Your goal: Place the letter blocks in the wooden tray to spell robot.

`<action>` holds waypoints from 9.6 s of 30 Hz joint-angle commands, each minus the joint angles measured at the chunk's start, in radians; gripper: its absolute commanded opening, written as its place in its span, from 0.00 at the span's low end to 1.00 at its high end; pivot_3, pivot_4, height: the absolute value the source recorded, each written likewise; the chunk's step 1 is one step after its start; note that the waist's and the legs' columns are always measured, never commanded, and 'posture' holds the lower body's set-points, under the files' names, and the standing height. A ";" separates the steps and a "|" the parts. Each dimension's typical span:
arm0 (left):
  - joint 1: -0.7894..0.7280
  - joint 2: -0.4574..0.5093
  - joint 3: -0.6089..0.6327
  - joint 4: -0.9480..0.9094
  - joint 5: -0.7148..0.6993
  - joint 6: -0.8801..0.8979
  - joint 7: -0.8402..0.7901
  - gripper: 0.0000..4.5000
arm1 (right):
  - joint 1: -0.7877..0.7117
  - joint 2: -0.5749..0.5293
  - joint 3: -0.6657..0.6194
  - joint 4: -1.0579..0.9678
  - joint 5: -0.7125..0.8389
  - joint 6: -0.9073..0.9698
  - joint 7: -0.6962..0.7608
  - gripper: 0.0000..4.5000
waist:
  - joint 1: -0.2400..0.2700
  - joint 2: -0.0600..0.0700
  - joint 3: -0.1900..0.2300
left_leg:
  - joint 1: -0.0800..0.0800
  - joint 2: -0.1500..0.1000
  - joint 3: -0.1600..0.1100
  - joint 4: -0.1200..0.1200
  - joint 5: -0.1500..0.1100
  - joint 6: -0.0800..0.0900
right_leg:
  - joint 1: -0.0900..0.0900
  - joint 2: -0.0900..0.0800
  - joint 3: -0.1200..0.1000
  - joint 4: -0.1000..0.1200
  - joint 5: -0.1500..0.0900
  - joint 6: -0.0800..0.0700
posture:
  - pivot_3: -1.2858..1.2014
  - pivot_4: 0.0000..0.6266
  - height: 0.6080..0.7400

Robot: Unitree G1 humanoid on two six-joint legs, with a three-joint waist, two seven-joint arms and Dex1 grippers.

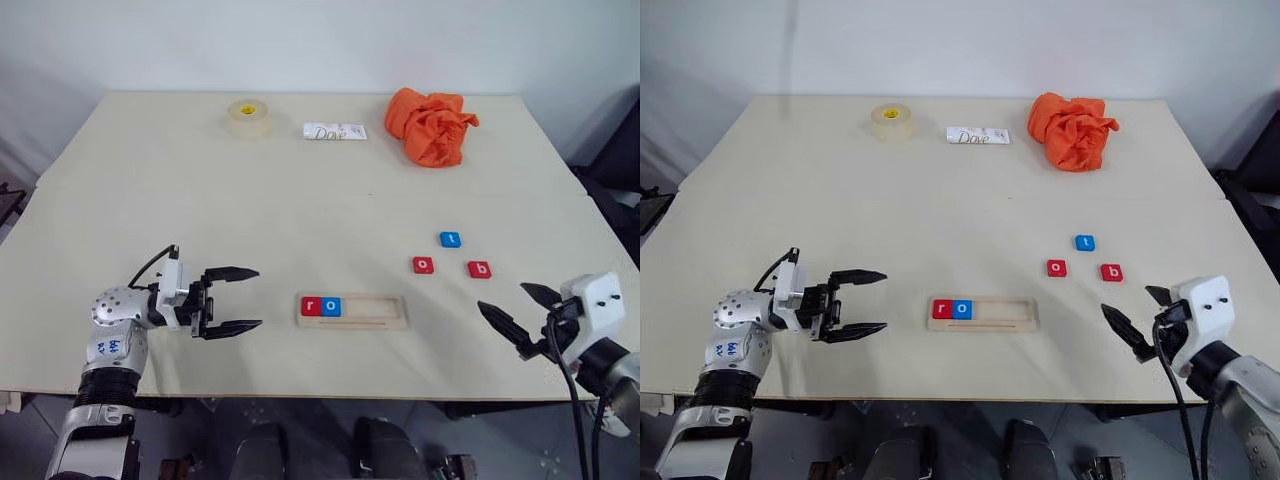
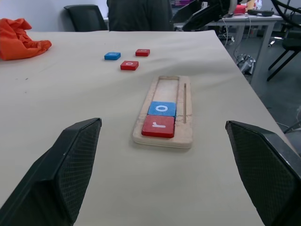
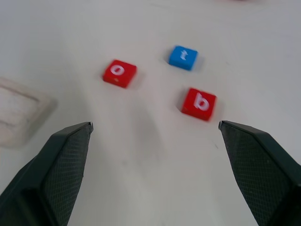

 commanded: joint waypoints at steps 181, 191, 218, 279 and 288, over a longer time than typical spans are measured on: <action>0.117 0.121 -0.042 -0.075 -0.177 -0.081 -0.112 1.00 | -1.000 -0.036 1.002 0.279 -0.443 0.153 0.534 0.33 | -0.027 0.000 0.002 | -0.003 0.002 0.004 -0.001 -0.004 0.000 | -0.005 -0.001 -0.001 -0.002 0.000 -0.003 | 0.52 0.24 1.00; 0.143 0.112 -0.033 -0.106 -0.178 -0.082 -0.092 1.00 | -1.037 -0.033 1.071 0.302 -0.496 0.126 0.555 0.33 | -0.025 0.000 0.002 | -0.003 0.002 0.004 0.000 -0.004 0.000 | -0.005 -0.001 -0.001 -0.002 0.000 -0.003 | 0.52 0.24 1.00; 0.121 0.088 -0.027 -0.096 -0.165 -0.080 -0.072 1.00 | -1.037 -0.022 1.033 0.220 -0.461 0.164 0.584 0.99 | -0.026 0.000 0.002 | -0.003 0.002 0.004 0.000 -0.004 0.000 | -0.005 -0.001 -0.001 -0.002 0.000 -0.003 | 0.52 0.24 1.00; 0.129 0.063 -0.013 -0.110 -0.144 -0.084 -0.058 1.00 | -1.003 0.067 0.970 0.485 -0.539 -0.138 0.594 0.01 | -0.047 0.000 0.002 | -0.003 0.002 0.004 -0.001 -0.004 0.000 | -0.005 -0.001 -0.002 -0.003 0.000 -0.003 | 0.52 0.24 1.00; 0.133 0.064 -0.010 -0.114 -0.141 -0.085 -0.050 1.00 | -0.985 0.083 0.985 0.481 -0.536 -0.147 0.613 0.01 | -0.047 0.000 0.002 | -0.003 0.002 0.004 -0.001 -0.004 0.000 | -0.005 -0.001 -0.002 -0.002 0.000 -0.003 | 0.52 0.24 1.00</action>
